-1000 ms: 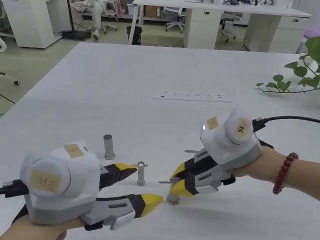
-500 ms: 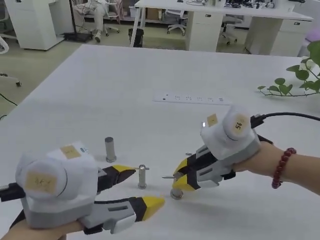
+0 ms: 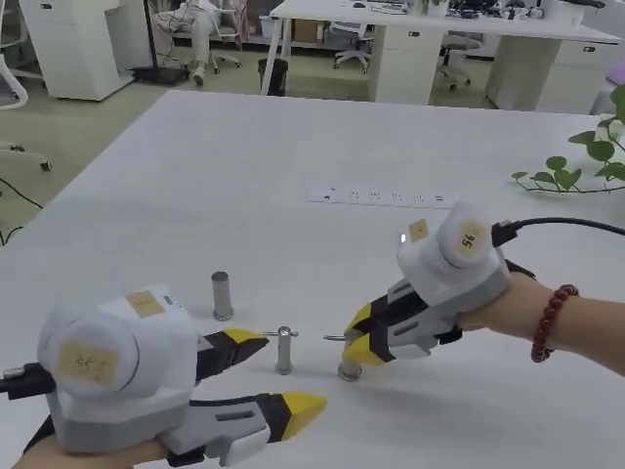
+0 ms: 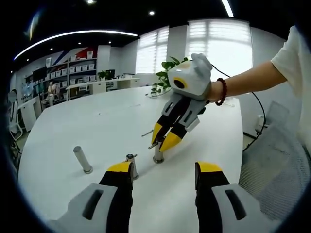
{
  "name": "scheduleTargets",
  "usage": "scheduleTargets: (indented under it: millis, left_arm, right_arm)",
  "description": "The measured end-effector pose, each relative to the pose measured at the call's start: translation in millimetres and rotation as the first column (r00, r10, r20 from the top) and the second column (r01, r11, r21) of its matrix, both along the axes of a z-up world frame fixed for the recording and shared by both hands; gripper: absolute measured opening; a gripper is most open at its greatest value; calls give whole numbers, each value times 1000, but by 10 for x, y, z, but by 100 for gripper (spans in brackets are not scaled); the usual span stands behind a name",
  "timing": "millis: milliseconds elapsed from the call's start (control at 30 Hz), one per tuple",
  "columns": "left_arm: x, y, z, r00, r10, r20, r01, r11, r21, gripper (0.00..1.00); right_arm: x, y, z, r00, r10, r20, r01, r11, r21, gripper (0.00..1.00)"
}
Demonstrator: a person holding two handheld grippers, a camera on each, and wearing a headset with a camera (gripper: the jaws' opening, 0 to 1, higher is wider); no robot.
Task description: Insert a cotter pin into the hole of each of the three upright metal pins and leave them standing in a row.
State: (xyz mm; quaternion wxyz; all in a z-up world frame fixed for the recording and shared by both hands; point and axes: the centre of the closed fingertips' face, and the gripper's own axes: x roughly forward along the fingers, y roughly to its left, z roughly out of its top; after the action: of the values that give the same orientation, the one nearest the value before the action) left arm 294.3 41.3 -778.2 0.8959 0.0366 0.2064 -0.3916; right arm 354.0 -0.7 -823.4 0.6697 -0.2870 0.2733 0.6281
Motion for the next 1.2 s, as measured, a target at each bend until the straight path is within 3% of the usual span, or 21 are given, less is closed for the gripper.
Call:
scheduleTargets:
  millis: [633, 733, 1133, 1200]
  left_arm:
    - [-9, 36, -14, 1000, 13, 2, -13, 1000, 6, 51]
    - [6, 24, 24, 1000, 19, 8, -19, 1000, -23, 51]
    - [5, 111, 34, 999, 46, 3, -46, 999, -18, 54]
    - [-13, 151, 35, 998, 56, 0, -56, 998, -16, 54]
  right_arm:
    - [15, 27, 1, 998, -31, -49, 32, 999, 33, 15]
    - [19, 60, 17, 996, -63, -59, 66, 996, 66, 21]
    - [-15, 169, 222, 989, -107, -106, 122, 982, 144, 35]
    - [-16, 196, 271, 989, -109, -96, 123, 980, 156, 36]
